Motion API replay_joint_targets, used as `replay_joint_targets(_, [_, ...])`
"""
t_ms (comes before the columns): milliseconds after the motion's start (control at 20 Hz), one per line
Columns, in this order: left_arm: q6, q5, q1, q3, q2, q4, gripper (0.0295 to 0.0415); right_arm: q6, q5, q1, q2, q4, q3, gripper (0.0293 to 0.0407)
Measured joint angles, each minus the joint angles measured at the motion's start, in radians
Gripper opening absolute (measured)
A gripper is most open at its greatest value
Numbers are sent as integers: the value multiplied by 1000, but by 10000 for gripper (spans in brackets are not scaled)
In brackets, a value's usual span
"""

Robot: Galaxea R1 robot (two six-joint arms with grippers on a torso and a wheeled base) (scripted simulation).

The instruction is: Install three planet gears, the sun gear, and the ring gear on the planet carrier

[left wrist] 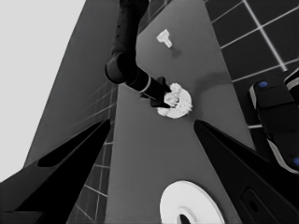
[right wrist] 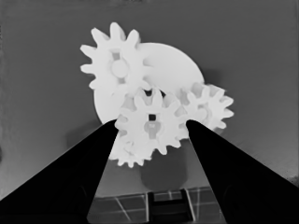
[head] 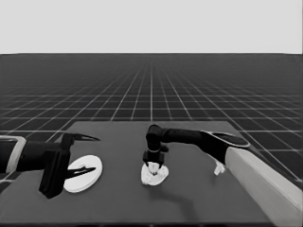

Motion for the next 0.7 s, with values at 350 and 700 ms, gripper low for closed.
replay_joint_targets(350, [0,0,0,0,0,0,385,73,0,0,0,0,0,309])
replay_joint_targets(700, [0,0,0,0,0,0,385,147,0,-1,0,0,0,309])
